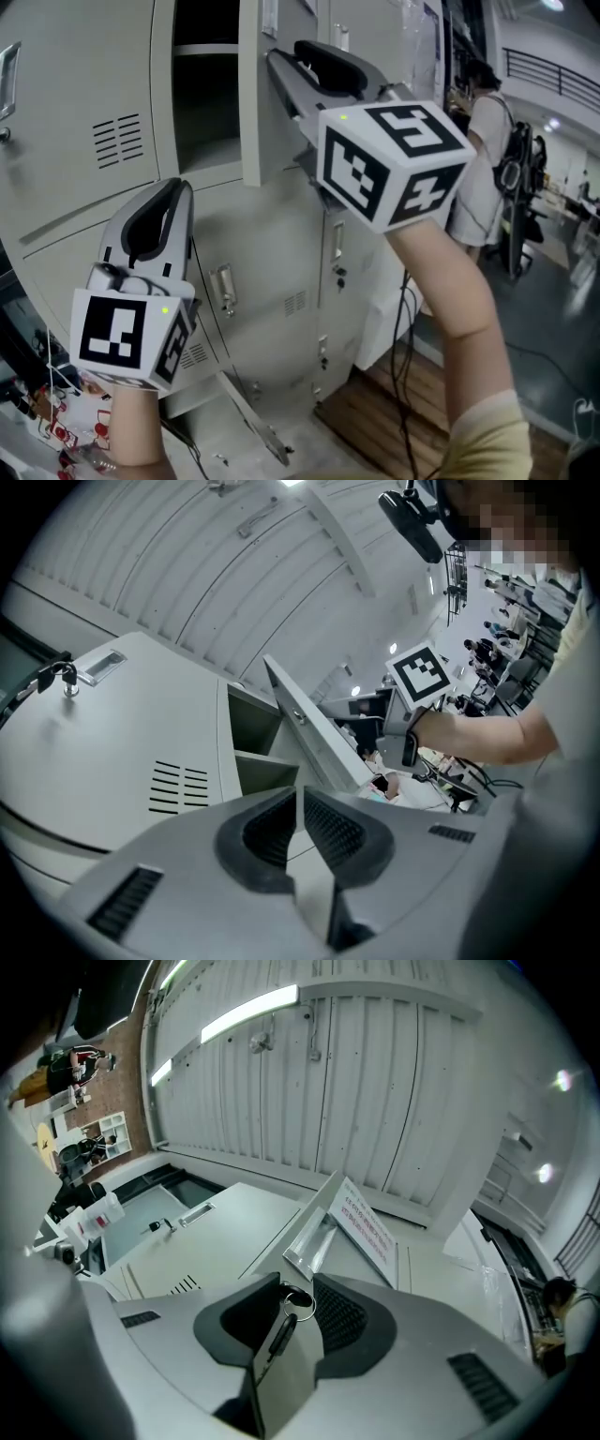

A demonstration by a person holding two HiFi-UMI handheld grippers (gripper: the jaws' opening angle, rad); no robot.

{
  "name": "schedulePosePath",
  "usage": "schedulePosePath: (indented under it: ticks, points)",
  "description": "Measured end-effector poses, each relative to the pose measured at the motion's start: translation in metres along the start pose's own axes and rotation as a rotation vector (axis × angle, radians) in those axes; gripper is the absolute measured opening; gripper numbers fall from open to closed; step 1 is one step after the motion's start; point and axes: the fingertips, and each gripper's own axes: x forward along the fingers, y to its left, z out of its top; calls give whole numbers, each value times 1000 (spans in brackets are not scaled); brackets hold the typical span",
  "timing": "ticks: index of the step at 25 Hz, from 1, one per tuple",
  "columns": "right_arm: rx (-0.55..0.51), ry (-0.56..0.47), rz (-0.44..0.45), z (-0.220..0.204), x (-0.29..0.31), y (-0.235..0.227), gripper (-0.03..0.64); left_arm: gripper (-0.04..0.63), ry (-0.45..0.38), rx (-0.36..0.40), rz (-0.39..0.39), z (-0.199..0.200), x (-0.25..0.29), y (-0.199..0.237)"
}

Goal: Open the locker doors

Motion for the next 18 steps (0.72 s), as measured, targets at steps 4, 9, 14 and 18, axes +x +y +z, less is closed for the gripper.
schedulePosePath:
  ticks: [4,9,14,18]
  points:
    - [3,-2,-23,8,-26,-23,98,5,-16,-6,-10,11,2,-23]
    - [-12,21,-66,9,-43,-47,104,5,-23,-23,-25,15,10,-42]
    - [-22,31,-111,11,-66,-75,103,5,-29,-38,-45,22,18,-68]
    - [7,49,-136,6,-78,-97,103,5,-31,-32,-57,28,22,-81]
